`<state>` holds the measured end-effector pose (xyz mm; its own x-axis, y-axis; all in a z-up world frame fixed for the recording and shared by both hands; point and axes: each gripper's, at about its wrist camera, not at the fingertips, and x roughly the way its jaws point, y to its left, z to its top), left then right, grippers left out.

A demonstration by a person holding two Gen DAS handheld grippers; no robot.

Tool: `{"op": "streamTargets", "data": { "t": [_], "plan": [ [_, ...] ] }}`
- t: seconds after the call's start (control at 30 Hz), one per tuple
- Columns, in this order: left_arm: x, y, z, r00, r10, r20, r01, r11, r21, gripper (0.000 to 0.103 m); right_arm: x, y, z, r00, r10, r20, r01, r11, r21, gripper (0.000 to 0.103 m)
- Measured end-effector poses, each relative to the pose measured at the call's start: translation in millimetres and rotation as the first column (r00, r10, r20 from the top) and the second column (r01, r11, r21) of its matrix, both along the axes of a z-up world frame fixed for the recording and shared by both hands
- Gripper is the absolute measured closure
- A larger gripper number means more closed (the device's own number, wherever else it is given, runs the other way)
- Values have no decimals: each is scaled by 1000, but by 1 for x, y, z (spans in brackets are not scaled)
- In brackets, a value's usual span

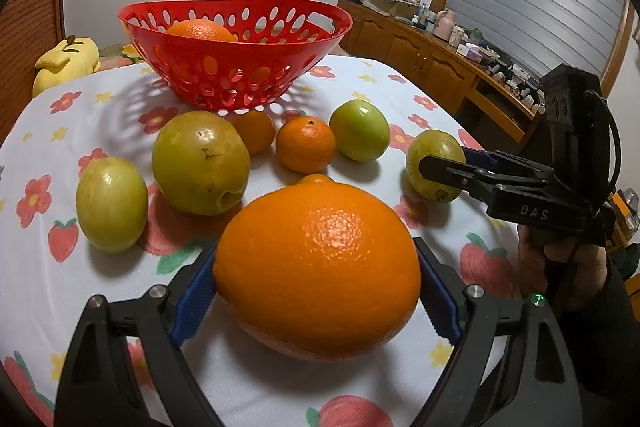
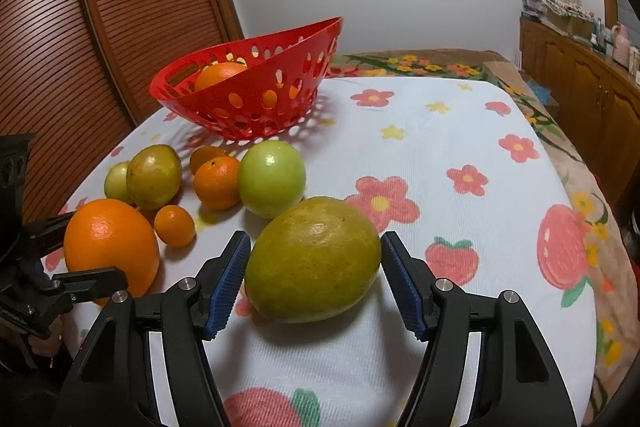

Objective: Organize fruits
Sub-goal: 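Grasp the large orange with the left gripper while the right gripper grasps the green pomelo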

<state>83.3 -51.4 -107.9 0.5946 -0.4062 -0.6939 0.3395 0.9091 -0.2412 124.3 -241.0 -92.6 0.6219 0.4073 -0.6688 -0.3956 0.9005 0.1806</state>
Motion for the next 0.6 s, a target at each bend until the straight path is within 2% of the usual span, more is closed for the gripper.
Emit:
{"op": "streamTargets", "data": {
  "t": [0.27, 0.6],
  "plan": [
    [-1, 6, 2, 1000, 13, 6, -13, 1000, 4, 15, 2, -1, -2, 1000, -3, -4, 3, 1000, 0, 34],
    [-1, 18, 20, 998, 34, 50, -33, 999, -20, 15, 0, 0, -3, 1000, 1, 2, -1, 1000, -18, 35]
  ]
}}
